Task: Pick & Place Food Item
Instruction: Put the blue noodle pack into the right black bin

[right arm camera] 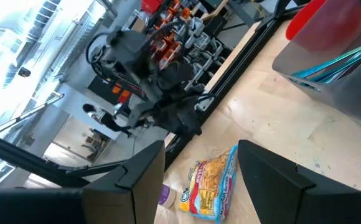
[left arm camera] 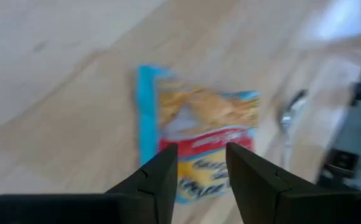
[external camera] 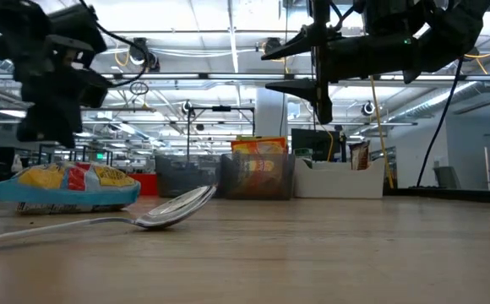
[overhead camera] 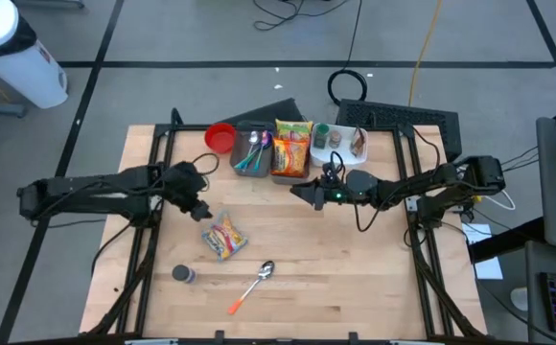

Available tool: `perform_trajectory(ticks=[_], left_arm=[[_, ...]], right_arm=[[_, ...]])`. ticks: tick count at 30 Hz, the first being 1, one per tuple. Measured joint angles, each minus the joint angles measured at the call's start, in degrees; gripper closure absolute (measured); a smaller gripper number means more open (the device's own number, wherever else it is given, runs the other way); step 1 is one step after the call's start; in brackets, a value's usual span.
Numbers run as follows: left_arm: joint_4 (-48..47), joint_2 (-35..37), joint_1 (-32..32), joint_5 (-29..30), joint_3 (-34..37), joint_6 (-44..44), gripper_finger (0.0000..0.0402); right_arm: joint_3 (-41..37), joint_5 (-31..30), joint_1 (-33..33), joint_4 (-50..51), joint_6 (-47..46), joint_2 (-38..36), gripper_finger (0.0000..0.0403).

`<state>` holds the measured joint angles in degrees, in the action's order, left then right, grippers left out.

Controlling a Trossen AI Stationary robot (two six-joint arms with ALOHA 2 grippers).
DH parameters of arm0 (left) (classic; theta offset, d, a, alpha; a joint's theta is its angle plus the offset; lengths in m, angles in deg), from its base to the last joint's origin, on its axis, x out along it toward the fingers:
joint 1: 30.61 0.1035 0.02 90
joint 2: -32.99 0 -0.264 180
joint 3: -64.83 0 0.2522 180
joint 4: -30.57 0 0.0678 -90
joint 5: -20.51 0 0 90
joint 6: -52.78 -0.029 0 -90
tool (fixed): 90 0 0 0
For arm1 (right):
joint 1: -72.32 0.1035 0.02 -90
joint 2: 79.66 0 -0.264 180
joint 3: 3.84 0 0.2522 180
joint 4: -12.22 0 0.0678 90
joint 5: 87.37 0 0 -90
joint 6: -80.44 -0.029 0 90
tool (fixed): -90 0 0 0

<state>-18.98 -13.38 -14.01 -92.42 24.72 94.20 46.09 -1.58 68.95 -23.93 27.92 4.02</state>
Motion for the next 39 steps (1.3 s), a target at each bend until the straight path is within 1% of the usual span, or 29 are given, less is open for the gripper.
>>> perform_trajectory(ticks=[2, 5, 10, 15, 28, 33, 37, 39], left_arm=[[3.16, -2.79, 2.56, -4.46, -0.02, -2.82, 0.0246], [7.21, -7.84, 5.14, -8.65, -0.02, -5.46, 0.0219], [9.86, -16.16, 7.30, -12.26, -0.07, -12.36, 0.0175], [10.74, -21.21, 8.41, -12.64, -0.09, -17.45, 0.0153], [17.06, -29.68, 10.71, -12.73, -0.11, -20.14, 0.0148], [17.11, -33.21, 10.81, -15.26, -0.26, -21.25, 0.0149], [17.90, -33.83, 10.77, -15.93, -0.26, -21.83, 0.0152], [18.56, -33.48, 10.75, -16.04, -0.20, -21.64, 0.0164]], right_arm=[[0.00, 0.07, 0.00, 0.02, 0.65, 0.00, 0.0206], [0.02, 0.11, 0.00, 0.00, 0.75, 0.00, 0.0206], [0.02, 0.07, 0.08, 0.00, 0.75, 0.00, 0.0206], [0.04, 0.13, 0.50, 0.04, 0.74, 0.00, 0.0206], [0.04, 0.05, 0.48, 0.02, 0.75, 0.00, 0.0206], [0.04, 0.05, 0.48, 0.02, 0.91, 0.00, 0.0206], [0.04, 0.05, 0.48, 0.02, 0.88, 0.00, 0.0206], [0.04, 0.05, 0.48, 0.03, 0.91, 0.00, 0.0206]])
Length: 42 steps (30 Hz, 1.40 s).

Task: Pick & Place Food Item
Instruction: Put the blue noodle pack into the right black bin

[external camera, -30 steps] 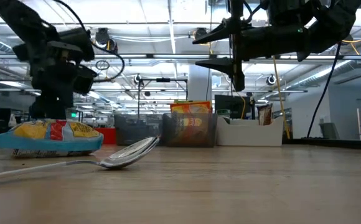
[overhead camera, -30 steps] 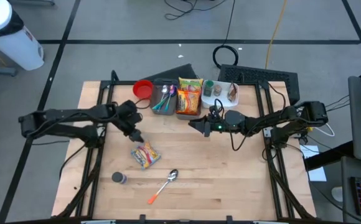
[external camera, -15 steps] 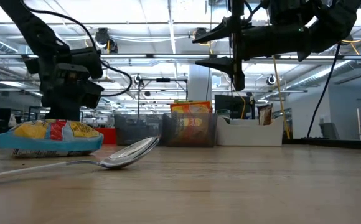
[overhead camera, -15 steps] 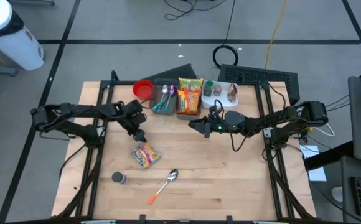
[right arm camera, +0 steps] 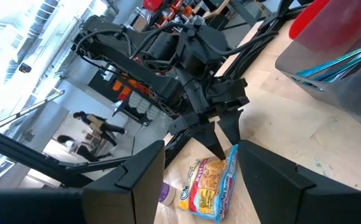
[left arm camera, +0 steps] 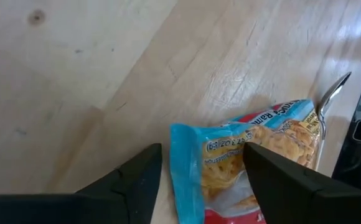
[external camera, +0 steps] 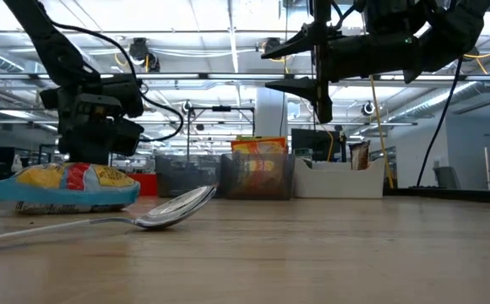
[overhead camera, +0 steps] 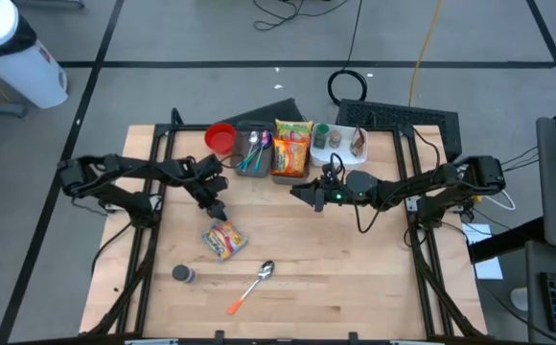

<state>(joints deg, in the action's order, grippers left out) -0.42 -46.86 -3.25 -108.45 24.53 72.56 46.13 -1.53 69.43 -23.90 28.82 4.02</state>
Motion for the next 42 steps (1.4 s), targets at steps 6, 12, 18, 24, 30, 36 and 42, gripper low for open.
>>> perform_trajectory(ticks=[6, 12, 18, 24, 30, 36, 42], left_arm=[[0.83, 0.43, -0.11, 0.05, 0.11, 0.42, 0.0252], [0.82, 0.43, -0.09, 0.02, 0.11, 0.49, 0.0356], [0.72, 0.45, -0.04, -1.95, -0.18, 0.88, 0.0390], [-0.88, 1.20, -0.07, -4.92, -4.37, 0.62, 0.0396], [-12.16, 4.10, -1.24, -3.51, -14.95, -3.18, 0.0397], [-25.04, 6.95, -4.73, 3.44, -26.30, -6.08, 0.0398], [-30.02, 7.95, -9.68, 8.94, -32.39, -5.18, 0.0399]], right_arm=[[0.00, 0.00, 0.00, 0.01, -0.01, 0.00, 0.0206], [0.00, 0.00, 0.00, 0.03, 0.00, 0.00, 0.0206], [0.00, 0.00, 0.00, 0.01, -0.02, 0.00, 0.0206], [0.00, 0.00, -0.01, 0.01, 0.00, 0.00, 0.0206], [0.00, 0.00, 0.00, -0.01, 1.34, 0.00, 0.0206], [0.00, 0.75, -0.01, -1.10, 1.66, 0.00, 0.0206], [0.00, 1.49, 0.00, -5.04, 6.56, -0.51, 0.0206]])
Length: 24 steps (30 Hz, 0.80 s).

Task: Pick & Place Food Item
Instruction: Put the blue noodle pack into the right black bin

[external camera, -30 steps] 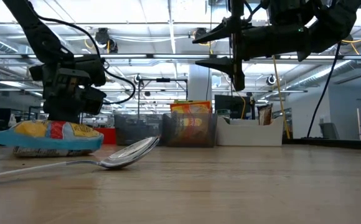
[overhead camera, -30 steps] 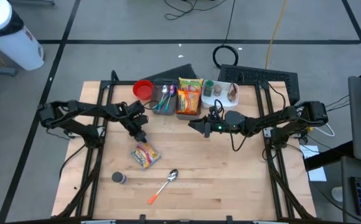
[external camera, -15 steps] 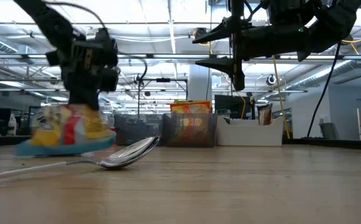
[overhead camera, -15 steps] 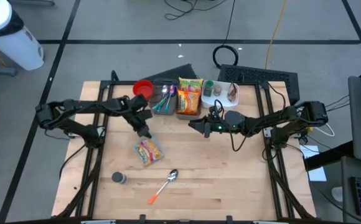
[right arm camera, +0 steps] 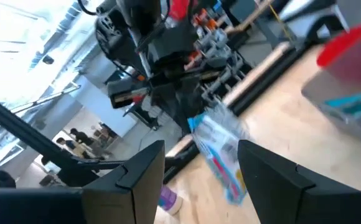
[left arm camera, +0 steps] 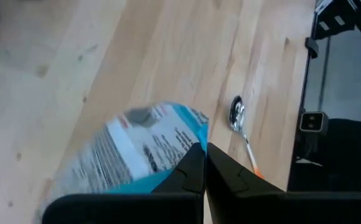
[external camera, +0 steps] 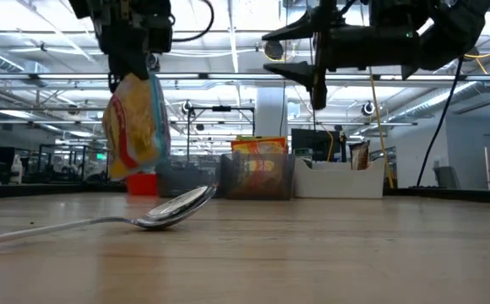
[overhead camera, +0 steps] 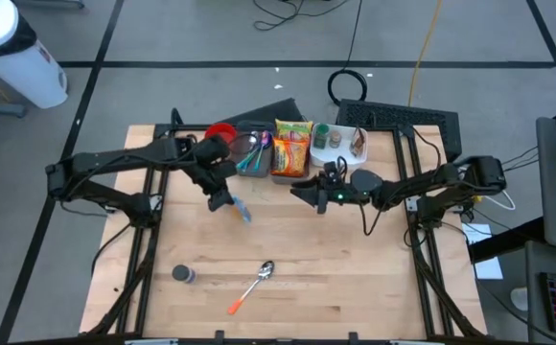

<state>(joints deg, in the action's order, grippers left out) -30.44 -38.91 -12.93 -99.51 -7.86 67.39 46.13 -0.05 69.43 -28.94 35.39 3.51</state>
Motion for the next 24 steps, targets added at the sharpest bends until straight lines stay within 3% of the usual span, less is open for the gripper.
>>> perform_trajectory(ticks=[4, 14, 21, 24], left_arm=[[-0.19, -0.15, -2.53, 3.59, -1.71, 1.12, 0.0399], [0.34, -0.11, -2.90, 6.37, -9.44, 0.38, 0.0400], [-0.47, -0.11, -2.58, 10.04, -15.04, -0.41, 0.0400], [-0.15, -0.23, -2.58, 10.10, -16.40, -0.37, 0.0400]], right_arm=[[2.54, -0.02, -0.02, 3.54, 5.60, -1.11, 0.0206], [20.39, -0.07, -0.35, 38.02, 19.55, -3.88, 0.0206], [28.04, -0.55, -0.55, 47.15, 22.40, -3.81, 0.0206], [29.04, -3.83, -0.48, 48.21, 21.96, -3.77, 0.0206]])
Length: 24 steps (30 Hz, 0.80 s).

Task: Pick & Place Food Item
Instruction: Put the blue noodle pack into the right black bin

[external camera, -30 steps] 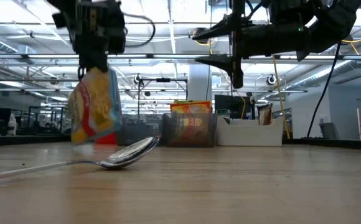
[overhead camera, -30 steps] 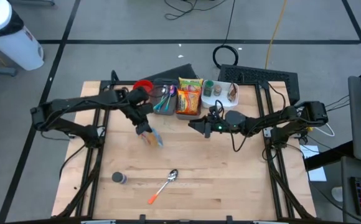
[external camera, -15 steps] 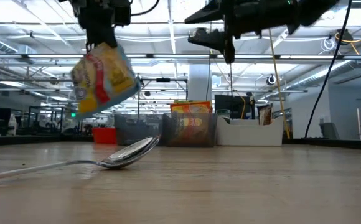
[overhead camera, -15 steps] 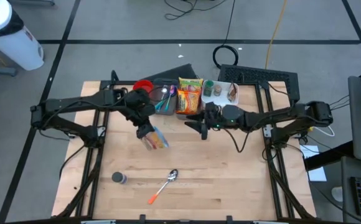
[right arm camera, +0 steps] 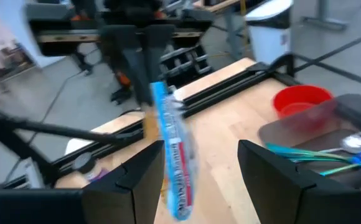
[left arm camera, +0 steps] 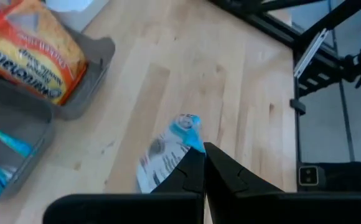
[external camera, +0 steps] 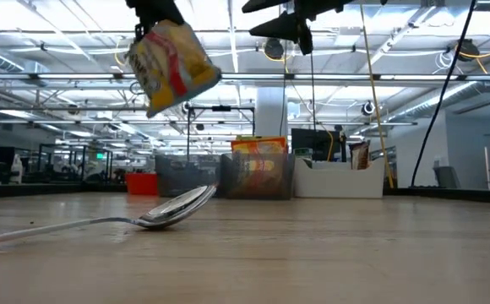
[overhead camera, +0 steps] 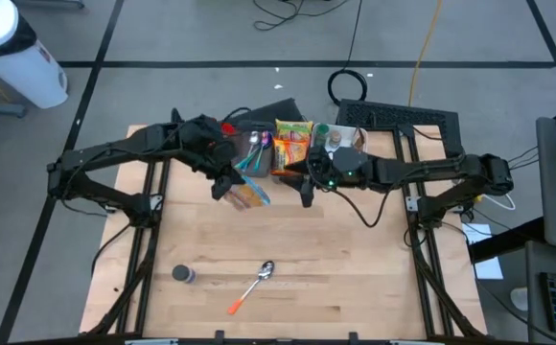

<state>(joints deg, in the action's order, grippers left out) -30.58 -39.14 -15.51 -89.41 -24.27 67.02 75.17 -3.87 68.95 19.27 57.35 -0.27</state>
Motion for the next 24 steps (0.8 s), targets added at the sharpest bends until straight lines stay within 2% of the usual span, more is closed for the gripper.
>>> perform_trajectory(ticks=[5, 14, 24], left_arm=[[0.34, -2.42, -0.27, -0.61, -1.75, 1.10, 0.0400], [0.74, -10.04, -1.67, -2.69, -8.66, -1.55, 0.0400], [-1.44, -16.60, -1.64, -4.25, -16.47, -5.01, 0.0400]], right_arm=[[0.14, -2.48, -0.02, 0.07, -0.03, 0.01, 0.0206], [0.16, 0.54, 1.08, -0.06, 0.67, 1.70, 0.0206], [0.16, 0.59, 1.99, -1.43, 1.26, 2.33, 0.0206]])
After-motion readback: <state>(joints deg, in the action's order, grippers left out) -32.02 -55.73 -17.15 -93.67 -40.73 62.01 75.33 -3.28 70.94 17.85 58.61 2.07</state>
